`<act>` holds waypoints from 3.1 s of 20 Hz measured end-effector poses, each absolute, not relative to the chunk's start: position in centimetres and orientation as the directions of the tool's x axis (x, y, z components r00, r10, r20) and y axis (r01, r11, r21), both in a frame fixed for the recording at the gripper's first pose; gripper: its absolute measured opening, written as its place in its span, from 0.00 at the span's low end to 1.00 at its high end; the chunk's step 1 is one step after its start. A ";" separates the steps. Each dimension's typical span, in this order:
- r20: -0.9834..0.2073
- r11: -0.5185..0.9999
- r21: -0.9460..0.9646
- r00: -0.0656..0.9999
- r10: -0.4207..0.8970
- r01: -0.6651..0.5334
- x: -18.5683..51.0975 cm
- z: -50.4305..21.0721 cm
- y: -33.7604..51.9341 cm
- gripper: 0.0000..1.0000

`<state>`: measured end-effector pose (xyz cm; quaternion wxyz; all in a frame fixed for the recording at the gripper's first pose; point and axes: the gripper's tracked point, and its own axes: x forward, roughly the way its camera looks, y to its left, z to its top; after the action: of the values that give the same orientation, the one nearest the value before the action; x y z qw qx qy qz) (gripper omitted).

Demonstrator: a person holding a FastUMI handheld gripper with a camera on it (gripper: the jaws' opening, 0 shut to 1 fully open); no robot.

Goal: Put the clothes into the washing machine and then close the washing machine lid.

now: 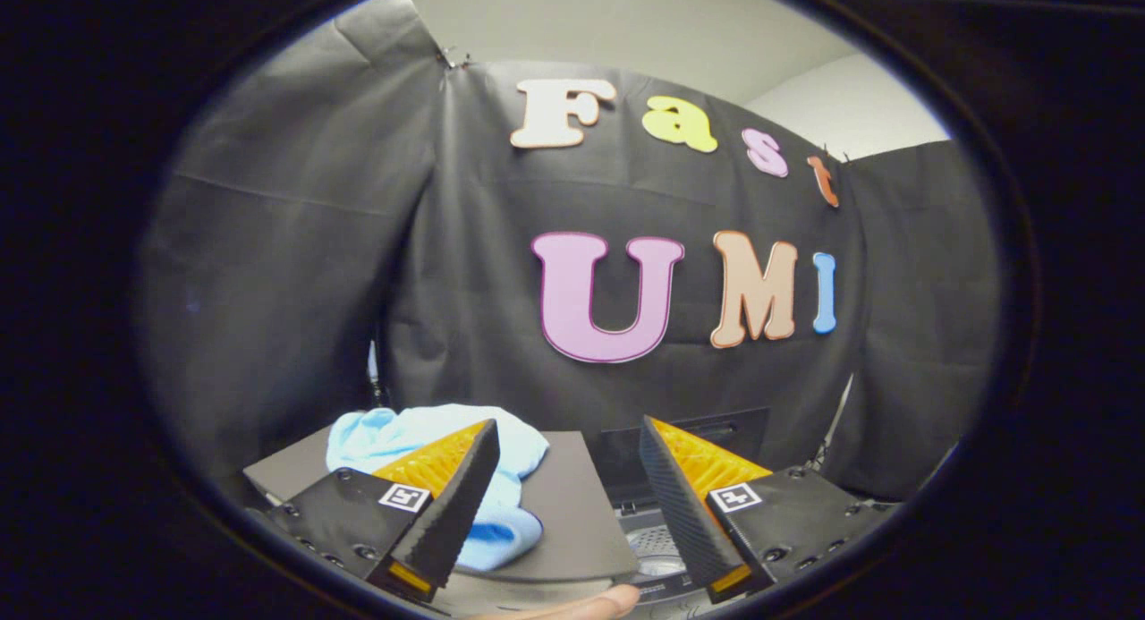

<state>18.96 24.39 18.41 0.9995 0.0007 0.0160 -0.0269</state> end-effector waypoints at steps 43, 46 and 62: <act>-0.404 0.993 0.072 0.908 0.113 -0.091 24.6 7.5 35.3 0.11; -0.393 0.999 -0.021 0.919 0.026 -0.037 23.8 7.7 31.3 0.10; 0.007 0.990 -0.001 0.990 -0.139 0.139 24.5 15.2 13.9 0.10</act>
<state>24.47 13.93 15.17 0.9975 -0.0007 -0.0032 -0.0699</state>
